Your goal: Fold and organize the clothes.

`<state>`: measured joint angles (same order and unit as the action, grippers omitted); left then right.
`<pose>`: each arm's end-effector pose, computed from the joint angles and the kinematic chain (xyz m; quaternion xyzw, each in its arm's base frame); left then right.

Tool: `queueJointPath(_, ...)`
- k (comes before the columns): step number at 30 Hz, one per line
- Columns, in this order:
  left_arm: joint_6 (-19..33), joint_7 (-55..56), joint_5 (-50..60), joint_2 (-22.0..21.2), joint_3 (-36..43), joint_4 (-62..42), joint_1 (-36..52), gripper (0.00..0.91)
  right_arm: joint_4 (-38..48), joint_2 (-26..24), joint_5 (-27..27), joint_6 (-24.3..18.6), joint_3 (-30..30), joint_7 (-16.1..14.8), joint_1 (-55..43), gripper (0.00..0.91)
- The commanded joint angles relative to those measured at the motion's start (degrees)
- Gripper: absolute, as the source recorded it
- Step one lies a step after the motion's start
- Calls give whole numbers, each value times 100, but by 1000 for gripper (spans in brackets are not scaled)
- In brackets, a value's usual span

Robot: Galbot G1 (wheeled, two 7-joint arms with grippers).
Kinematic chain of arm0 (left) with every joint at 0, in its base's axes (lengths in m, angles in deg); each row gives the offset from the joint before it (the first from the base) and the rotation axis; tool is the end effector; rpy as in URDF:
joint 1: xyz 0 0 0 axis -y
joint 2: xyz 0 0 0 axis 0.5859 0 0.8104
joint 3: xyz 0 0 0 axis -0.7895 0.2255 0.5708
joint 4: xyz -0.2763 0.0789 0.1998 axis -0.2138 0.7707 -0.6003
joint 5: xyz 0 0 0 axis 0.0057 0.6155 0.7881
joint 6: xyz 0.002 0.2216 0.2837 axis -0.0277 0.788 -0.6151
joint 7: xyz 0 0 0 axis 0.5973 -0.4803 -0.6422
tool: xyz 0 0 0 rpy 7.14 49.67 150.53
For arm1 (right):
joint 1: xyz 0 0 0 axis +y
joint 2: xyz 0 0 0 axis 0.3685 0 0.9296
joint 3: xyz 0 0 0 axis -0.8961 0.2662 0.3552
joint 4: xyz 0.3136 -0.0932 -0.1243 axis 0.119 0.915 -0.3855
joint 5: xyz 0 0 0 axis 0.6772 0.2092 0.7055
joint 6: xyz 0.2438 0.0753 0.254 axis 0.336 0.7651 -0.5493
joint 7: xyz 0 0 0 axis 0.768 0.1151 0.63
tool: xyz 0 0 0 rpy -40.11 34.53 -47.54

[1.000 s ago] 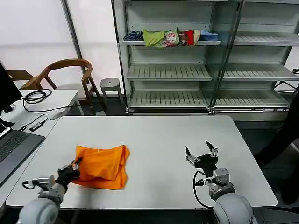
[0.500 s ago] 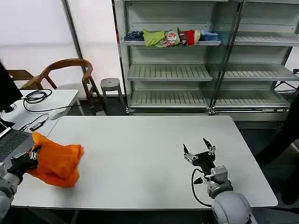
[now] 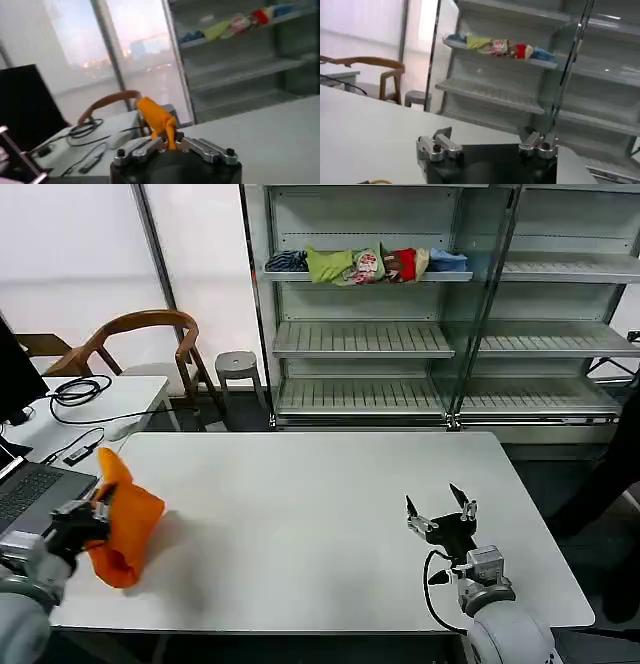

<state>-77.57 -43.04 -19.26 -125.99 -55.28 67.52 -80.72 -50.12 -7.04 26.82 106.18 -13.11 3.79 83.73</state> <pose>0.2338 0.1749 -0.1847 -0.0029 -0.9825 -0.1365 0.1264 0.2503 -0.0341 -0.2290 0.0604 -0.9885 0.1136 0.0795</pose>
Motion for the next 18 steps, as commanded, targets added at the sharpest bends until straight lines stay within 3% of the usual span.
queueJointPath(1,250,631,3026,-1539,3851,895,110,20,-139,-12,-12,20,-419,5,420,907)
queueJointPath(8,355,592,3750,-2005,4512,273,649,20,-238,-48,-21,63,-596,13,502,907)
queueJointPath(18,262,558,3513,-2167,4253,-292,1648,20,-196,-43,-14,99,-550,9,363,907)
